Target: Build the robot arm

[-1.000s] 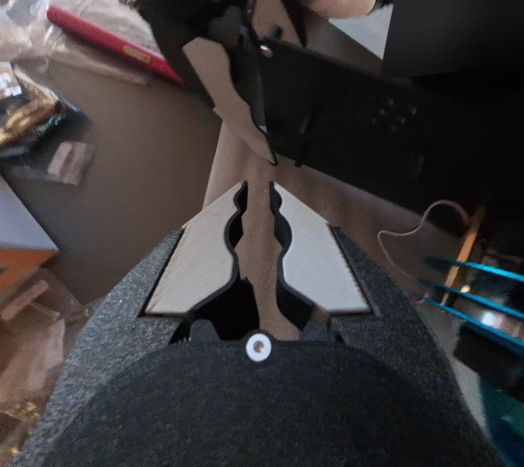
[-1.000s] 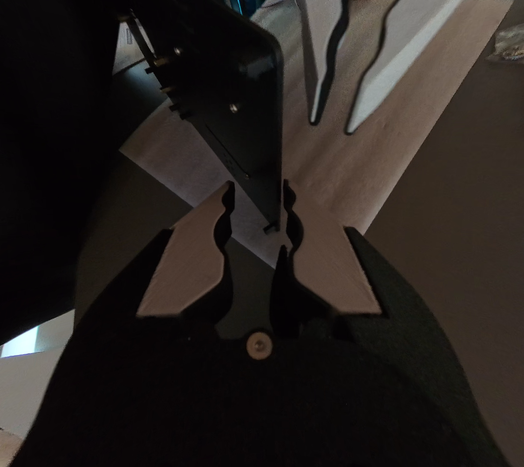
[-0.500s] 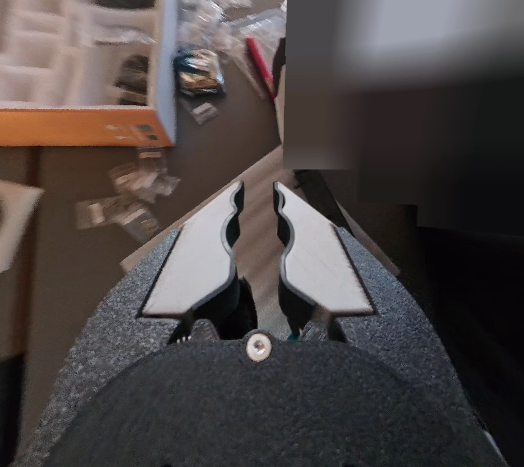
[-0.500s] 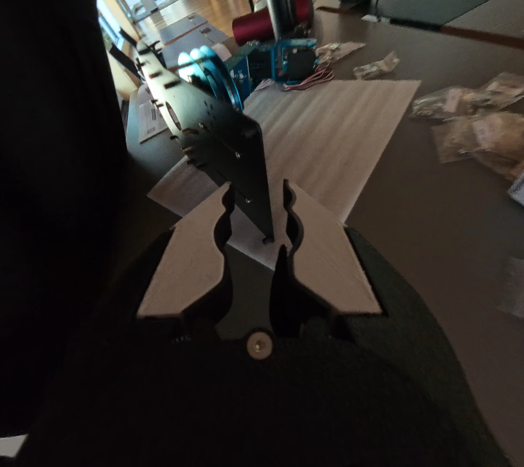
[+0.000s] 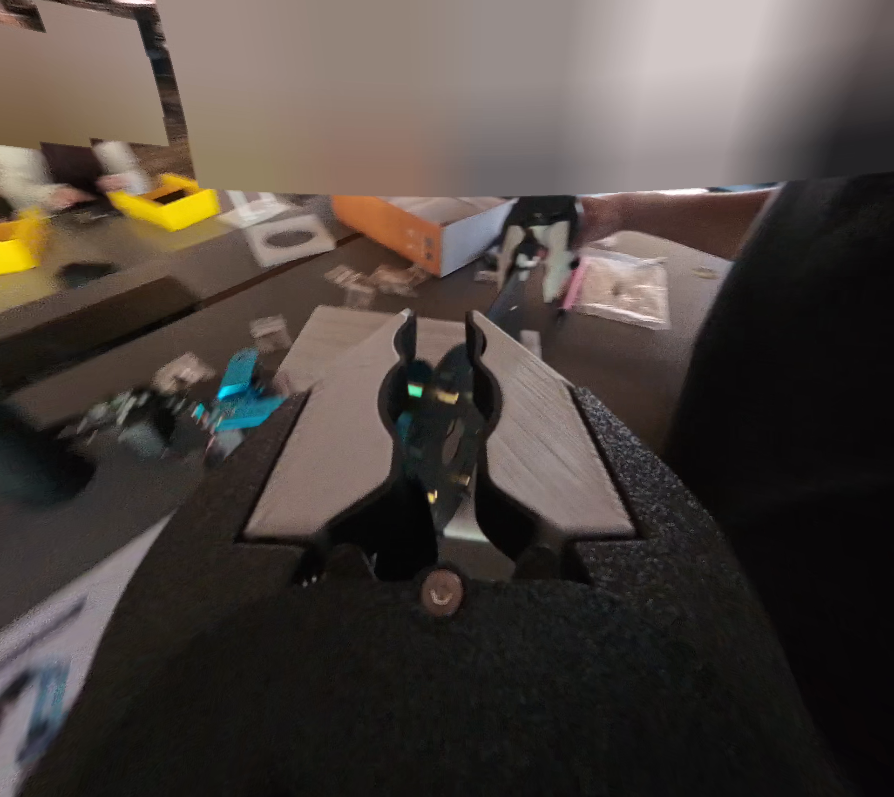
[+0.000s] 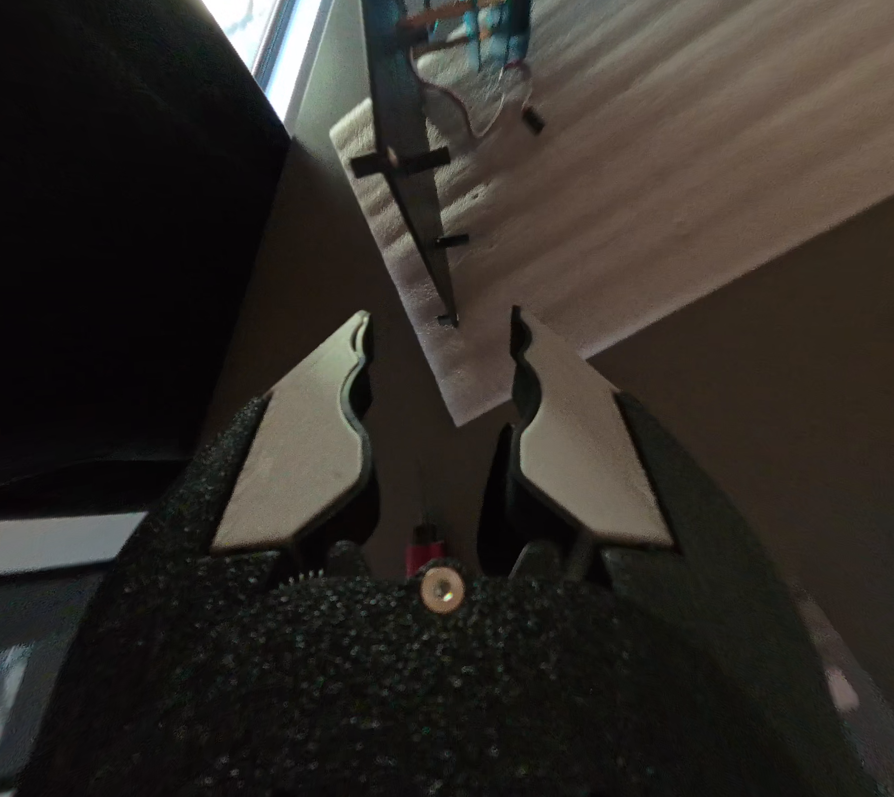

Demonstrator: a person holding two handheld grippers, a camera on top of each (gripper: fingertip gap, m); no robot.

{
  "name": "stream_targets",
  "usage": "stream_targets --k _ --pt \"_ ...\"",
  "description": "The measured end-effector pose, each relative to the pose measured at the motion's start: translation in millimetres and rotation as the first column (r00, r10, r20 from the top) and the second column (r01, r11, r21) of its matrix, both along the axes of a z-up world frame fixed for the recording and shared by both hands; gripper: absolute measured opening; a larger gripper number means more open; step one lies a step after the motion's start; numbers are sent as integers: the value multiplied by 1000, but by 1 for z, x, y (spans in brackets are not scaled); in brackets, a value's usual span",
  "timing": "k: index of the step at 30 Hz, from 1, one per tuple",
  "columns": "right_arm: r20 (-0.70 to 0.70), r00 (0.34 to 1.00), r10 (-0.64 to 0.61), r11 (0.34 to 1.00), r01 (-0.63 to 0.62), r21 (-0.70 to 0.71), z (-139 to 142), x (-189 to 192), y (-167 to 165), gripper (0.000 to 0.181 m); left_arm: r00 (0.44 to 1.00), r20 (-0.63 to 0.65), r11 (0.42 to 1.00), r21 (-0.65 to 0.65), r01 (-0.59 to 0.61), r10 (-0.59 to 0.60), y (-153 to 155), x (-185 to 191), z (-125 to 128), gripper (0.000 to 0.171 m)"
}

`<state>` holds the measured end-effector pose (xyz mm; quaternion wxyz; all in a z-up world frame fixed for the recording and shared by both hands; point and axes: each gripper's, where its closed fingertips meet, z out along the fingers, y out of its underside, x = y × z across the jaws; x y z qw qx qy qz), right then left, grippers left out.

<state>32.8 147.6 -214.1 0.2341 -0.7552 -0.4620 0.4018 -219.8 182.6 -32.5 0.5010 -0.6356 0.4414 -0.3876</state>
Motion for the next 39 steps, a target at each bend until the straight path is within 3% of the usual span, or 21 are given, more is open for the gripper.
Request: stream_targets --k 3,6,8,11,17,22,25,27,30,35,39 --pt "-12 999 46 999 -45 25 -13 -22 -2 42 953 -32 952 -53 -302 300 -12 -18 -54 18" --pt "-109 994 -16 997 24 71 -9 -37 -3 10 899 -23 887 -158 -434 437 -41 -7 -91 20" --pt "-62 995 -75 989 82 122 -10 -36 1 2 887 -25 869 -189 -457 461 -60 14 -104 20" --pt "51 997 -63 984 53 172 -10 -38 -3 3 861 -46 837 -213 -503 506 -76 44 -119 21" --pt "170 982 78 983 -105 153 -13 -53 -24 1 864 -119 826 -255 -503 490 -92 108 -162 20" --pt "211 953 216 947 -258 194 -13 -69 -46 5 847 -163 821 -208 -531 507 -93 144 -183 20" --pt "194 928 317 906 -357 228 -12 -69 -54 9 842 -163 825 -175 -538 514 -94 159 -184 14" --pt "166 901 400 873 -430 228 -4 -57 -56 27 837 -172 821 -171 -545 520 -93 166 -188 10" --pt "130 884 448 835 -466 291 13 -40 -33 32 822 -176 804 -178 -567 541 -89 172 -192 6" --pt "199 802 564 645 -578 500 -6 -56 -13 28 817 -226 793 -209 -572 530 -81 178 -201 0" --pt "174 727 664 511 -611 604 -11 -71 -20 25 821 -229 782 -254 -570 524 -81 178 -201 0"
